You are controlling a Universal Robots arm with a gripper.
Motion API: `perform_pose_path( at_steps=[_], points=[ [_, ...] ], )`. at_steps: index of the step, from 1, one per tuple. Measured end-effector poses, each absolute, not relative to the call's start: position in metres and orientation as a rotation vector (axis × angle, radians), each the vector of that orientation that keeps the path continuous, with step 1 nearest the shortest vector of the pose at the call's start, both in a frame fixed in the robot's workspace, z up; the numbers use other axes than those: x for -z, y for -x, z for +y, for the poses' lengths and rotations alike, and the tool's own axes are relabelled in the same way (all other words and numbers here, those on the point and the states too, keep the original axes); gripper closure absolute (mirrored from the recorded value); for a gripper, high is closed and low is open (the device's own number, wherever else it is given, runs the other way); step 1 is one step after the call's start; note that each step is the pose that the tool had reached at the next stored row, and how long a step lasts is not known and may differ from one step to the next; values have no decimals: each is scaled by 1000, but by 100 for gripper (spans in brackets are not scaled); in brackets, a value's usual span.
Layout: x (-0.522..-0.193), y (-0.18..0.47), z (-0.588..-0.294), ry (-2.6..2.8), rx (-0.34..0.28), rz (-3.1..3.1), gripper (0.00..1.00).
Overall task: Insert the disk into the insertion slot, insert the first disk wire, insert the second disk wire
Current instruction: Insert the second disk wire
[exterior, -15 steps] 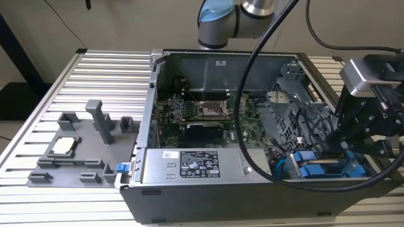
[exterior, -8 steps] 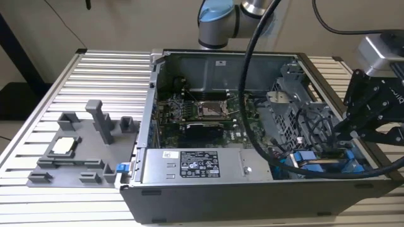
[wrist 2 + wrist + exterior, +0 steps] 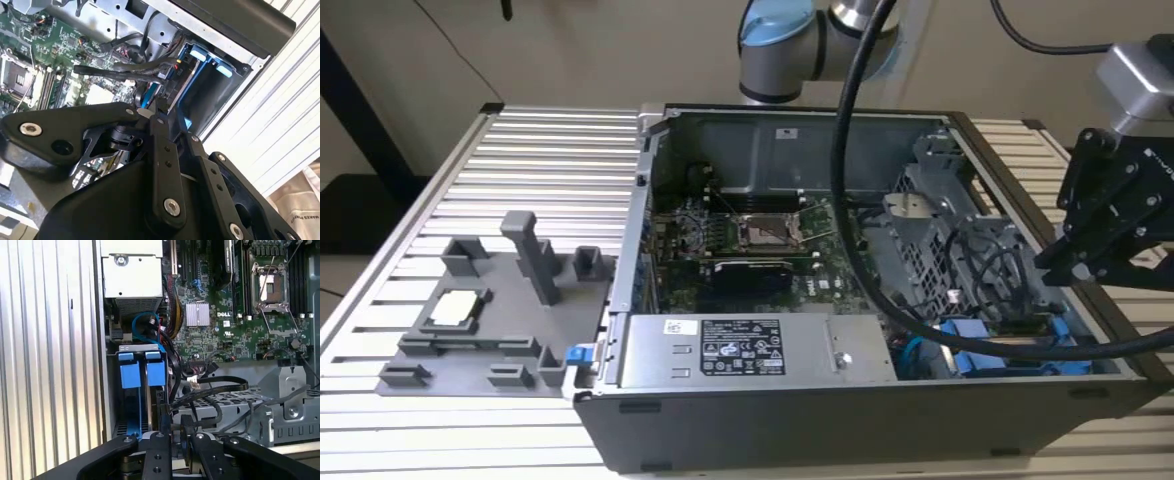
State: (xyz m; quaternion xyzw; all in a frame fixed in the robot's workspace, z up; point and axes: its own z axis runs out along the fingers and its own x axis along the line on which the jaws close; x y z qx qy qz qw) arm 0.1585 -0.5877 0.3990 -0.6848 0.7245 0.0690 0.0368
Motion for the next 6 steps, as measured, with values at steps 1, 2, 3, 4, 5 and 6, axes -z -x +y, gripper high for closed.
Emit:
perform_pose_path(
  at_steps=[1,2,3,4,5,6],
  points=[
    [-399,-158,-588,2102,-212,2224,77],
    [-399,-158,-588,2102,-212,2224,77],
    [-399,-158,-588,2102,-212,2224,77],
    [-399,-158,-588,2102,-212,2224,77],
    [-399,-158,-588,2102,-212,2224,77],
    [-399,-158,-588,2102,-212,2224,77]
  ],
)
